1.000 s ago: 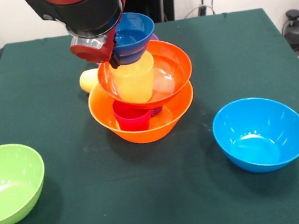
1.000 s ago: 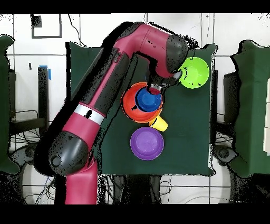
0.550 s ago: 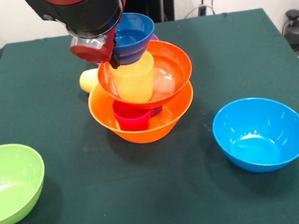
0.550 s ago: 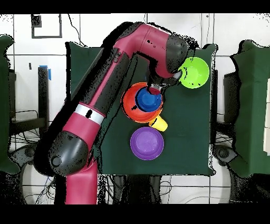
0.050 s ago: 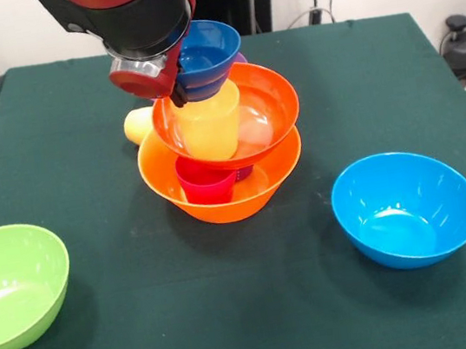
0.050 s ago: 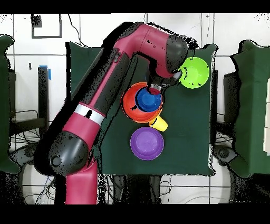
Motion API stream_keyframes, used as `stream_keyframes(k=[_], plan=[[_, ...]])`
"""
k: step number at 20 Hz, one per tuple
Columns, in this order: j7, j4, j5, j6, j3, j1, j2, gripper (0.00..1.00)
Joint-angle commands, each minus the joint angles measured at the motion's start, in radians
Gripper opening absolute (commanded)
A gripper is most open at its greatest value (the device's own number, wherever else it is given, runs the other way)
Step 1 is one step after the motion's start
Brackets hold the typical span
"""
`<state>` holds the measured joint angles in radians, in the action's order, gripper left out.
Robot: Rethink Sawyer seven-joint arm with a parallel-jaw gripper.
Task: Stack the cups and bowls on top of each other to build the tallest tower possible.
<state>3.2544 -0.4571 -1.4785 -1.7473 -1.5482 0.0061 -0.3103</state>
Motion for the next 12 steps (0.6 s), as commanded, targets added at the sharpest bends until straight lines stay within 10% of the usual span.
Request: stream_keyframes(k=[1, 12], plan=[[0.018, 0.064, 0.019, 0.081, 0.068, 0.023, -0.001, 0.0], [0.048, 0.058, 0.023, 0.089, 0.063, 0.037, 0.0, 0.0]])
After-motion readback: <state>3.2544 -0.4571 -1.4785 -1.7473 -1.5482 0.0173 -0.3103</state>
